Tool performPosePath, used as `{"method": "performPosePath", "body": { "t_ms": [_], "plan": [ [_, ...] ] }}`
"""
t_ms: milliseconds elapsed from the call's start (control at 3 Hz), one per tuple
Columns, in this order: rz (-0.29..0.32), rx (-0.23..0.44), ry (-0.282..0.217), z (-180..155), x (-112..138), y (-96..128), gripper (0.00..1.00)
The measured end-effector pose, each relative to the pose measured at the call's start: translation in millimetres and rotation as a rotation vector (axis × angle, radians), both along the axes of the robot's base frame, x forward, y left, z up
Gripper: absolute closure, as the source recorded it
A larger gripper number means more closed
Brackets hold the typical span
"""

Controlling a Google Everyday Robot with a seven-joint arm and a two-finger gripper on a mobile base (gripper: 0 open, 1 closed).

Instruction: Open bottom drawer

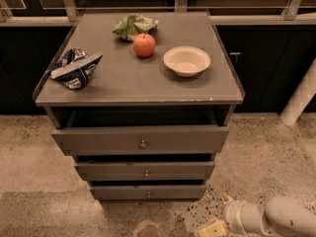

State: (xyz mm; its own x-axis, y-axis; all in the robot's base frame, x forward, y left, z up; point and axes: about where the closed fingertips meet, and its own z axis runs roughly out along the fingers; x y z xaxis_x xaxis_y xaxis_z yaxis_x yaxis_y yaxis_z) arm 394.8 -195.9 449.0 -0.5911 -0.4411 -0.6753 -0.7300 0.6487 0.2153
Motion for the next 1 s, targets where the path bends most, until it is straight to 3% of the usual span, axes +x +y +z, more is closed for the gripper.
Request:
{"method": "performPosePath", "body": {
  "t_ms": [333, 1000],
  "plan": [
    [-0.003, 0.016, 0.018, -11.4, -4.5, 5.0, 0.18],
    [-0.003, 0.015, 0.017, -10.8, -4.2, 4.9, 0.64]
  ]
}}
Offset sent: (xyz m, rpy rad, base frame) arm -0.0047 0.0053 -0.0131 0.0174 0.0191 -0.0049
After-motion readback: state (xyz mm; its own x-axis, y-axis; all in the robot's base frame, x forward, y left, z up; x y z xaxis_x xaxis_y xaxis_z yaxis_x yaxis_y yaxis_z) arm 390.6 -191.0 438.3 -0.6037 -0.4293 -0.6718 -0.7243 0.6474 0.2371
